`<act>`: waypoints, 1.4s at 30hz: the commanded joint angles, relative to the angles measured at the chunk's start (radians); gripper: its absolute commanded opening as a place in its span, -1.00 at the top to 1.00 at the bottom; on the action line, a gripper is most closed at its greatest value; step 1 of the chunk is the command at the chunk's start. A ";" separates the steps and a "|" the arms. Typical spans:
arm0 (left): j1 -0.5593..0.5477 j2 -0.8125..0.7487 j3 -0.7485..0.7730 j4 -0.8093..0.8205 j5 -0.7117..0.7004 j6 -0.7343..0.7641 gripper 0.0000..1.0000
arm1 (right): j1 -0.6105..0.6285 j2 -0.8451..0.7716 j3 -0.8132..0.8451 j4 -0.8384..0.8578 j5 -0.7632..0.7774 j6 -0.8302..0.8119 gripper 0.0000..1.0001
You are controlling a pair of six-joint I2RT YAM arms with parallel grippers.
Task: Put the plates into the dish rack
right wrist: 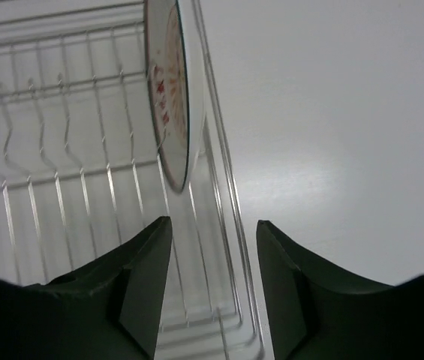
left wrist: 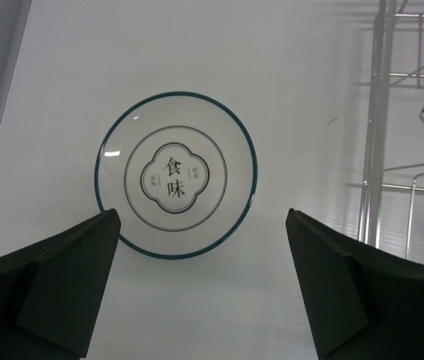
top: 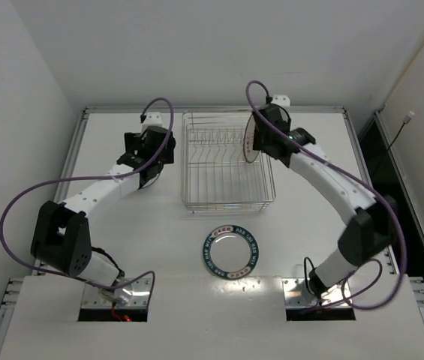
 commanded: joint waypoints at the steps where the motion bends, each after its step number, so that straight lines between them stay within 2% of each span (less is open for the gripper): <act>1: -0.010 0.036 0.008 0.018 -0.059 -0.007 -0.85 | 0.032 -0.243 -0.127 0.051 -0.193 -0.011 0.07; 2: -0.010 0.047 0.008 0.018 -0.069 -0.007 -0.88 | 0.043 -0.293 -0.231 0.068 -0.249 -0.011 0.04; 3: -0.010 0.068 0.008 0.018 -0.069 -0.007 -0.88 | 0.054 -0.392 -0.291 0.085 -0.344 0.006 -0.14; 5: -0.010 0.096 0.017 0.018 -0.069 -0.007 -0.88 | 0.083 -0.488 -0.472 0.140 -0.456 0.067 -0.28; 7: -0.010 0.148 0.017 0.009 -0.069 0.003 -0.88 | 0.109 -0.614 -0.589 0.163 -0.485 0.129 -0.30; 10: -0.010 0.227 0.038 0.009 -0.079 0.026 -0.88 | 0.196 -0.721 -0.897 0.297 -0.485 0.227 -0.30; 12: -0.001 0.277 0.057 -0.008 -0.069 0.027 -0.88 | 0.174 -0.778 -0.898 0.305 -0.512 0.220 -0.33; 14: 0.010 0.351 0.089 -0.019 -0.043 0.027 -0.88 | 0.183 -0.788 -0.841 0.274 -0.438 0.189 -0.40; 16: 0.023 0.399 0.120 -0.045 -0.043 0.013 -0.85 | 0.209 -0.776 -0.850 0.295 -0.443 0.189 -0.43; 19: 0.023 0.482 0.132 -0.070 -0.043 0.022 -0.73 | 0.200 -0.746 -0.851 0.286 -0.456 0.177 -0.43; 21: 0.023 0.517 0.144 -0.070 -0.052 0.033 -0.54 | 0.200 -0.737 -0.841 0.286 -0.456 0.167 -0.43; 23: 0.023 0.568 0.160 -0.091 -0.078 0.033 -0.32 | 0.200 -0.737 -0.850 0.300 -0.456 0.167 -0.43; 24: 0.023 0.582 0.172 -0.091 -0.088 0.033 -0.07 | 0.200 -0.726 -0.850 0.300 -0.456 0.167 -0.43; 27: 0.023 0.639 0.195 -0.108 -0.112 0.033 0.38 | 0.181 -0.691 -0.850 0.311 -0.483 0.158 -0.43; 29: 0.023 0.668 0.207 -0.123 -0.112 0.033 0.57 | 0.181 -0.671 -0.850 0.311 -0.497 0.158 -0.43; 30: 0.023 0.668 0.218 -0.134 -0.121 0.033 0.98 | 0.172 -0.671 -0.850 0.311 -0.497 0.158 -0.43; 32: 0.023 0.683 0.230 -0.152 -0.169 0.004 1.00 | 0.172 -0.671 -0.850 0.321 -0.506 0.158 -0.45; 35: 0.023 0.604 0.230 -0.162 -0.255 -0.041 1.00 | 0.163 -0.671 -0.860 0.331 -0.506 0.158 -0.45; 38: 0.023 0.429 0.229 -0.162 -0.280 -0.065 1.00 | 0.153 -0.662 -0.860 0.331 -0.525 0.158 -0.45; 42: -0.046 0.194 0.296 -0.104 -0.321 -0.029 1.00 | 0.112 -0.683 -0.909 0.398 -0.592 0.169 -0.48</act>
